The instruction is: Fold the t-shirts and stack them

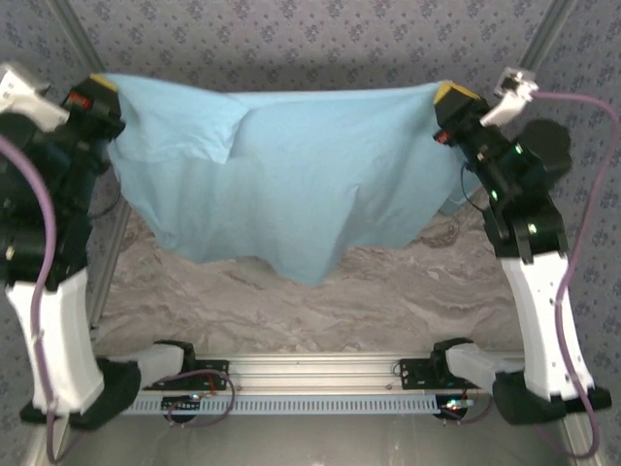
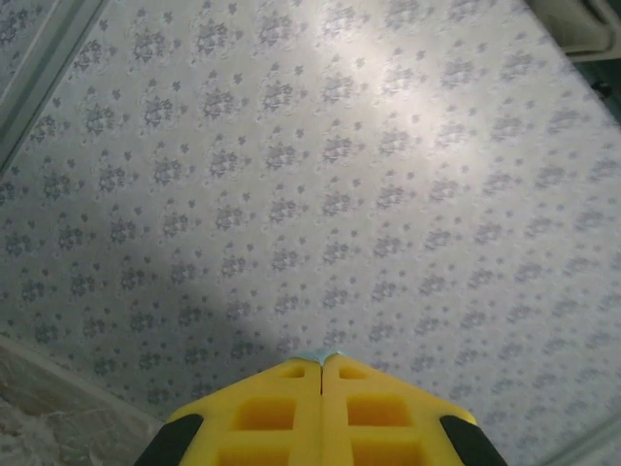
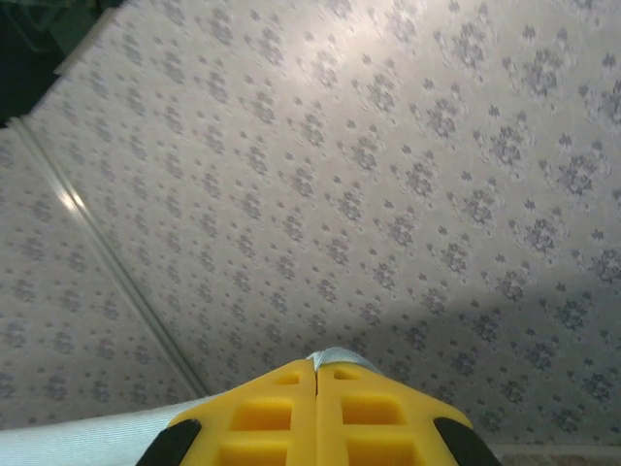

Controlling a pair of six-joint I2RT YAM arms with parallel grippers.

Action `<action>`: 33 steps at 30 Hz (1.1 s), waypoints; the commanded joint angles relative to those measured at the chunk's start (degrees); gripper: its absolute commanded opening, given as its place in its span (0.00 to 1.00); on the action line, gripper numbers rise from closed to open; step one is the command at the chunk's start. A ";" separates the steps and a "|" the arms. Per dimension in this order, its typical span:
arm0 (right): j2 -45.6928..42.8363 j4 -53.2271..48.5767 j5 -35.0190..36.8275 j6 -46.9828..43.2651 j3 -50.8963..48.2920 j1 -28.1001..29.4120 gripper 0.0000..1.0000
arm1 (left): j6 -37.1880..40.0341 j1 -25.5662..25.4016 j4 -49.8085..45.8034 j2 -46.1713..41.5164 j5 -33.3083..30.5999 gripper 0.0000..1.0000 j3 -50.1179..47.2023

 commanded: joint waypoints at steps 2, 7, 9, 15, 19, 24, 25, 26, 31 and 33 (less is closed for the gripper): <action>15.32 -1.57 2.45 1.25 5.75 -0.70 0.00 | -3.23 5.17 -5.02 17.78 1.31 0.00 7.75; 35.72 -2.38 -2.24 4.23 13.02 -1.39 0.00 | -0.98 8.93 -6.68 36.79 7.22 0.00 15.36; 44.41 -4.22 -4.39 4.86 18.48 -1.37 0.00 | -0.53 10.31 -8.60 45.30 10.81 0.00 20.90; 66.80 -18.89 -9.93 5.46 39.79 -0.24 0.36 | 2.53 11.28 -18.35 67.91 19.97 0.30 41.59; 63.87 -21.01 -5.96 2.52 36.20 2.07 0.52 | 8.05 9.06 -26.56 67.80 14.78 0.58 44.24; 49.82 -16.60 -1.36 3.42 18.21 3.82 0.56 | 7.65 7.40 -35.75 56.21 5.15 0.59 29.20; 47.00 -15.59 -0.86 4.18 14.29 4.06 0.55 | 6.88 7.44 -35.32 52.61 4.52 0.58 23.30; 43.67 -14.30 -0.35 5.17 9.76 4.29 0.54 | 6.00 7.69 -33.39 47.94 4.59 0.58 14.38; 28.88 -13.61 3.03 10.24 -10.96 6.78 0.48 | -1.04 11.80 -19.10 23.29 11.79 0.53 -29.44; 23.37 -15.33 3.92 11.10 -18.02 8.44 0.48 | -1.14 12.96 -18.09 15.57 12.48 0.52 -41.87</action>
